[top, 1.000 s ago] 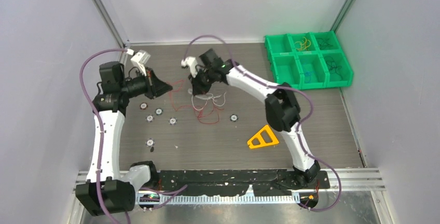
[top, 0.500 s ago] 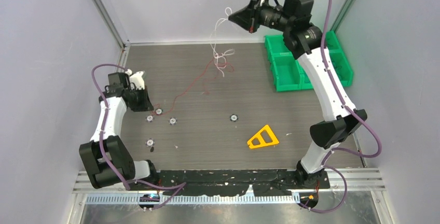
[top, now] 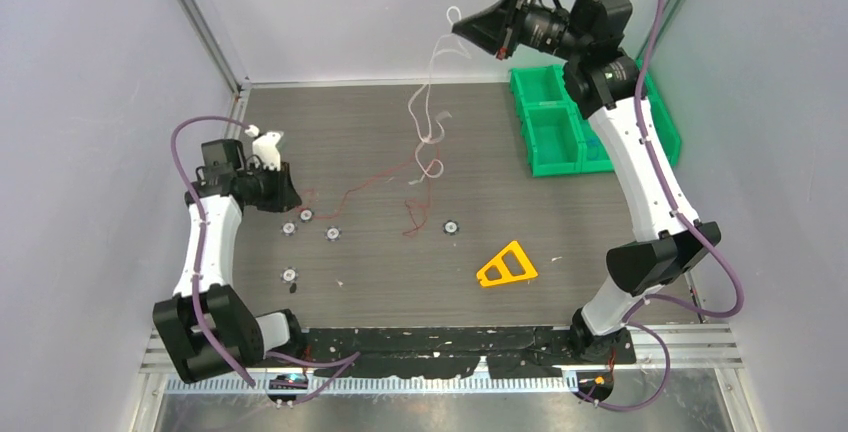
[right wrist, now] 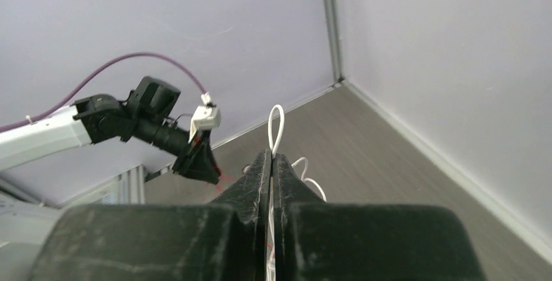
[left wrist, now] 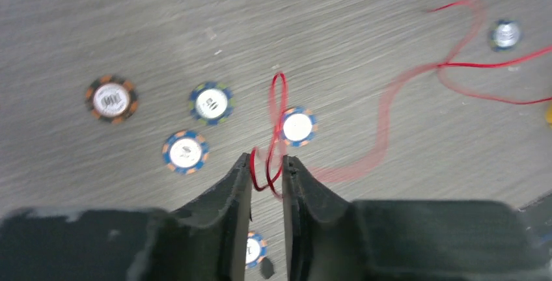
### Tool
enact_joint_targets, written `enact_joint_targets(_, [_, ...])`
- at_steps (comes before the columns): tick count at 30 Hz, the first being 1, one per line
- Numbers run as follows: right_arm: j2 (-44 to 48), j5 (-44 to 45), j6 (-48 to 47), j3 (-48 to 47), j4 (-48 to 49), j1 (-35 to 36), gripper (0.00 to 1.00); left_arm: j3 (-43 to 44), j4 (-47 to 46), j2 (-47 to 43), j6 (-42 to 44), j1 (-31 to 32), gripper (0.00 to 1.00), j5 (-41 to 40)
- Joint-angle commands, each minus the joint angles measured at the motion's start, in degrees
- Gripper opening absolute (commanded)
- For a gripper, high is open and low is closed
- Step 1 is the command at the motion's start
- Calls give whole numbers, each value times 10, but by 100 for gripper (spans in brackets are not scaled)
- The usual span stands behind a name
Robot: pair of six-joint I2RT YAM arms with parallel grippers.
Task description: Untangle the cables
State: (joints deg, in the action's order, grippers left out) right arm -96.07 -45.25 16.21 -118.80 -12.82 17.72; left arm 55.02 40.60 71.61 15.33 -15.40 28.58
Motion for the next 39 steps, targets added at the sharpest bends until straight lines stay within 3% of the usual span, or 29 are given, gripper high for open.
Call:
enact_joint_targets(1, [41, -53, 36, 56, 52, 18, 5, 55, 13, -45, 43, -2, 42, 177])
enact_joint_targets(4, [50, -66, 43, 90, 62, 27, 5, 88, -29, -74, -10, 8, 63, 256])
enact_joint_targets(7, [57, -80, 49, 112, 70, 37, 5, 113, -114, -92, -75, 64, 72, 275])
enact_joint_targets(12, [68, -84, 73, 118, 90, 48, 6, 138, -225, -81, -157, 203, 87, 242])
enact_joint_targets(16, [68, -85, 107, 99, 112, 57, 5, 122, -381, -51, -262, 281, 96, 184])
enact_joint_targets(19, [70, -84, 122, 85, 124, 65, 5, 139, -477, -11, -311, 333, 95, 104])
enact_joint_targets(23, [67, -82, 137, 56, 125, 78, 5, 168, -496, 41, -302, 381, 86, 11])
enact_joint_targets(26, [57, -65, 156, 20, 151, 81, 5, 146, -483, 72, -281, 400, 68, -27])
enact_joint_targets(29, [44, -39, 163, -56, 149, 79, 5, 69, -480, 82, -267, 397, 51, -30])
enact_joint_targets(32, [20, 3, 173, -125, 149, 61, 5, -16, -498, 74, -261, 388, 40, -23])
enact_joint_targets(34, [3, 26, 190, -174, 154, 45, 5, -52, -496, 66, -258, 384, 41, -16])
enact_joint_targets(37, [-11, 54, 216, -223, 168, 20, 6, -86, -487, 56, -252, 379, 53, 2])
enact_joint_targets(39, [-12, 61, 216, -227, 171, 11, 5, -97, -476, 52, -243, 377, 55, 0])
